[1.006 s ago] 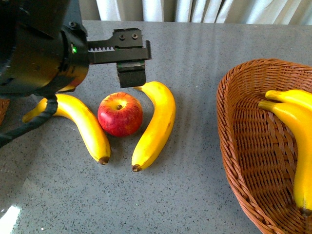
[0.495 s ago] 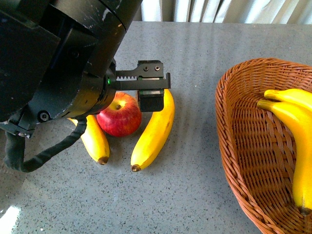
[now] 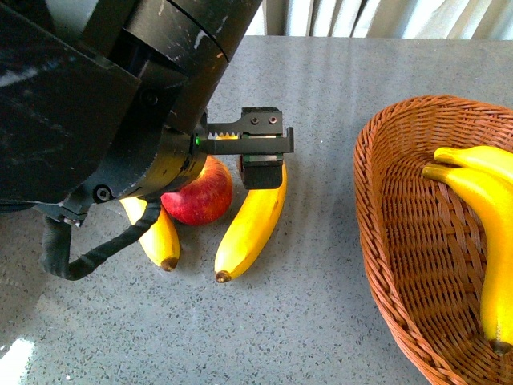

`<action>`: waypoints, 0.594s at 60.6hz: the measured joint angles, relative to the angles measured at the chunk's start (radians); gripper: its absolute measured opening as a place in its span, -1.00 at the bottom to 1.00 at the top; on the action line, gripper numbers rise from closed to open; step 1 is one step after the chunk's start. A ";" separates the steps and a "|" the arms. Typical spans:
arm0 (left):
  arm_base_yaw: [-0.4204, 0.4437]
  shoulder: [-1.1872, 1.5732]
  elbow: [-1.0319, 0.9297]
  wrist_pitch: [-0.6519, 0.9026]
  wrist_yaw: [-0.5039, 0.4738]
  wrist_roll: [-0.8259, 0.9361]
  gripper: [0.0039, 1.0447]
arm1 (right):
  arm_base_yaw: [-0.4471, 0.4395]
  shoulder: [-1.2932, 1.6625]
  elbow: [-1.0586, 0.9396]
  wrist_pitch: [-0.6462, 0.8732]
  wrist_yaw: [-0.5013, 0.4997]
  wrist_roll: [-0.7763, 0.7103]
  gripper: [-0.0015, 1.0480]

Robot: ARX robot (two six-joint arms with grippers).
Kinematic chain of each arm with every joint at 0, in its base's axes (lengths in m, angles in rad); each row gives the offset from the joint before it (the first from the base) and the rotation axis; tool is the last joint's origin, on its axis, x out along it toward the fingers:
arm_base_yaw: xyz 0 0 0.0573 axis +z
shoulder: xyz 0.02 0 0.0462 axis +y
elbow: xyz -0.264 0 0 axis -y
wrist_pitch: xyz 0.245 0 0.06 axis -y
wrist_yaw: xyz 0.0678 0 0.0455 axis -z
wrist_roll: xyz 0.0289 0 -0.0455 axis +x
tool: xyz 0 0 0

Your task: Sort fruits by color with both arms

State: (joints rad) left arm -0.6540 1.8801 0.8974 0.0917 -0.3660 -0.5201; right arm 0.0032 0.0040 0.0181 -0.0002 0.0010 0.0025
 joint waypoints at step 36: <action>0.002 0.052 0.016 0.000 -0.014 0.000 0.83 | 0.000 0.000 0.000 0.000 0.000 0.000 0.82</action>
State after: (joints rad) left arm -0.6525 1.9324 0.9131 0.0921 -0.3798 -0.5198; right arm 0.0032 0.0040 0.0181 -0.0002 0.0010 0.0025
